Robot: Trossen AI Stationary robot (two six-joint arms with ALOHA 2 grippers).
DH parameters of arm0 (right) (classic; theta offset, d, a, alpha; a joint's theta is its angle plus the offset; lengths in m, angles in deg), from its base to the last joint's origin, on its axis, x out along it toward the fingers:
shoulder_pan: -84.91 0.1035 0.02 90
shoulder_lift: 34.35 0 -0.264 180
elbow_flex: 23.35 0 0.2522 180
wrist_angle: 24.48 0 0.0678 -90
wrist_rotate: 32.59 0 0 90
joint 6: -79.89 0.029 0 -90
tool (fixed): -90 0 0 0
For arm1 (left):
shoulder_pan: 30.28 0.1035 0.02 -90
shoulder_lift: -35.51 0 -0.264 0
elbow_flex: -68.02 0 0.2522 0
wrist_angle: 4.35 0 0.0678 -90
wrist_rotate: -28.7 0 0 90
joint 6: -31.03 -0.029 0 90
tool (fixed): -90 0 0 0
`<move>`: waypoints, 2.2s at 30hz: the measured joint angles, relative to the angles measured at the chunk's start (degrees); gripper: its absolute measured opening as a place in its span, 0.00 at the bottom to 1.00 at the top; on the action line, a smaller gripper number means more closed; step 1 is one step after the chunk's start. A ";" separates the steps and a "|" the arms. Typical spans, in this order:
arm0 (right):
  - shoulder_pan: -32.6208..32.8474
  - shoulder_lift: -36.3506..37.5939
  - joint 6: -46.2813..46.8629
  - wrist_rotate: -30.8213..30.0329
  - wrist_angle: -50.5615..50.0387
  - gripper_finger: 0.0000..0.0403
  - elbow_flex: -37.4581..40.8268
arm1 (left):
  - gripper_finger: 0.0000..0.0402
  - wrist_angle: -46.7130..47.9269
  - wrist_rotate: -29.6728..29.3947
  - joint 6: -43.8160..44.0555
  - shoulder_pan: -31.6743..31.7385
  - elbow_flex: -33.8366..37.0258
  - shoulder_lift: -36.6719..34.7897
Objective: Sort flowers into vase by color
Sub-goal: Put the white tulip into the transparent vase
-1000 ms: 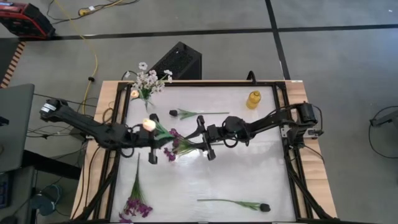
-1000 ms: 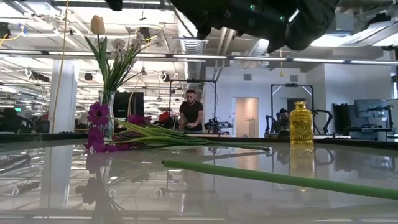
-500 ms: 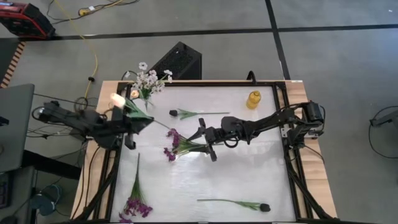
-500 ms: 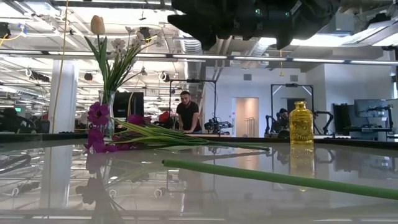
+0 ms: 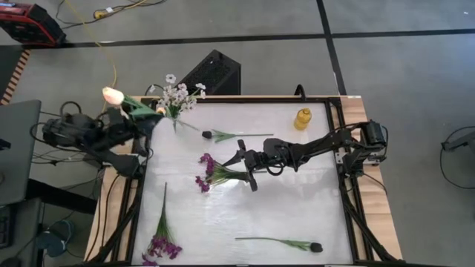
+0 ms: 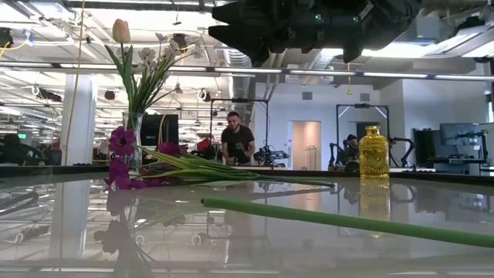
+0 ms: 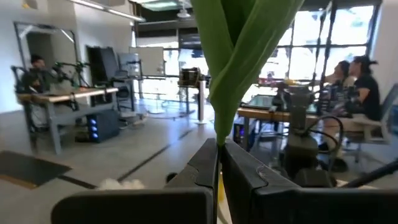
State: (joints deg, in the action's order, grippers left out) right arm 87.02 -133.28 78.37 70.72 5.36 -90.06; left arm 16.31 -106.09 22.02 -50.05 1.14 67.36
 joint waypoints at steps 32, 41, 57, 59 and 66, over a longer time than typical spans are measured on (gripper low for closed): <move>0.11 -0.02 0.17 -0.12 0.09 0.57 0.00 | 0.00 -4.82 -16.91 -23.92 6.75 -8.67 1.92; 0.11 -0.04 0.15 -0.12 0.13 0.57 0.00 | 0.00 -7.73 -9.34 -28.05 23.43 -8.50 7.59; 0.55 -0.07 1.81 -0.12 -0.09 0.57 0.00 | 0.00 15.61 2.57 -9.22 53.22 -14.16 6.33; 0.62 -0.07 3.38 -0.12 -0.11 0.57 0.00 | 0.00 18.79 4.69 -6.62 55.27 -14.14 6.48; 1.91 -0.08 4.98 -0.13 -3.96 0.57 0.00 | 0.00 25.25 9.12 -2.12 58.58 -14.14 5.45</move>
State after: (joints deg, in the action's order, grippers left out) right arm 88.94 -133.36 83.35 70.59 1.40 -90.06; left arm 41.56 -96.96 19.91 8.53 -13.01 72.81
